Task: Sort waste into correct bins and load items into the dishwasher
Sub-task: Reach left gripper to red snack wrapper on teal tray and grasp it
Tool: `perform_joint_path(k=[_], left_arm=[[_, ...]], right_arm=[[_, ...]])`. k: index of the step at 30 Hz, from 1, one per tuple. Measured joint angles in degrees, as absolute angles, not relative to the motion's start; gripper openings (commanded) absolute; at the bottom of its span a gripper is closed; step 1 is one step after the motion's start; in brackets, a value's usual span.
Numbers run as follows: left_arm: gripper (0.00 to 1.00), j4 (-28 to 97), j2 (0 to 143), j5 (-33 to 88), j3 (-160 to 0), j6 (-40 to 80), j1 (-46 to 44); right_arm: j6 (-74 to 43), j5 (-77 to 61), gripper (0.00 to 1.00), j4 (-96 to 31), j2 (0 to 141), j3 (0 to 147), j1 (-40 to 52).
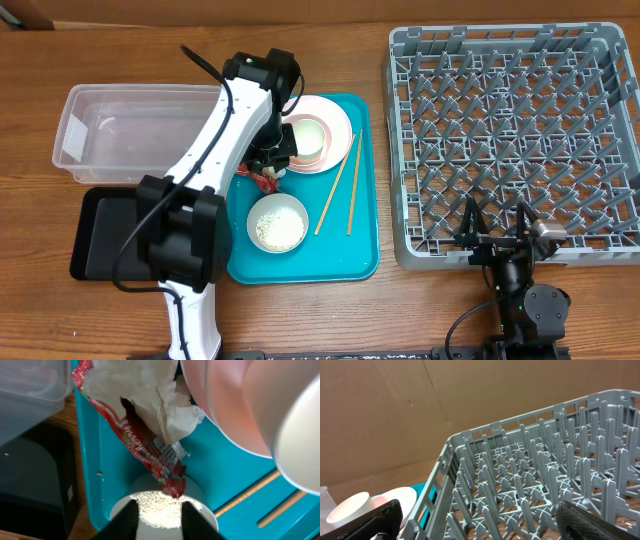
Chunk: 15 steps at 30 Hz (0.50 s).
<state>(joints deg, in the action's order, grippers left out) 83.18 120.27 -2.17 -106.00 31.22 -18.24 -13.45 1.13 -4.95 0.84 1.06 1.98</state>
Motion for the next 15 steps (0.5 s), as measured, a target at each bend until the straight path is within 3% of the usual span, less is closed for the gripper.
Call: perform_joint_path(k=[8, 15], left_arm=[[0.25, 82.5, 122.4, -2.2, -106.0, 32.1, -18.1], [0.25, 80.9, 122.4, -2.3, -105.1, 38.1, -17.9]], right_arm=[[-13.4, 1.1, 1.00, -5.0, 0.8, 1.1, 2.0], [-13.5, 1.1, 1.00, -5.0, 0.8, 1.1, 2.0]])
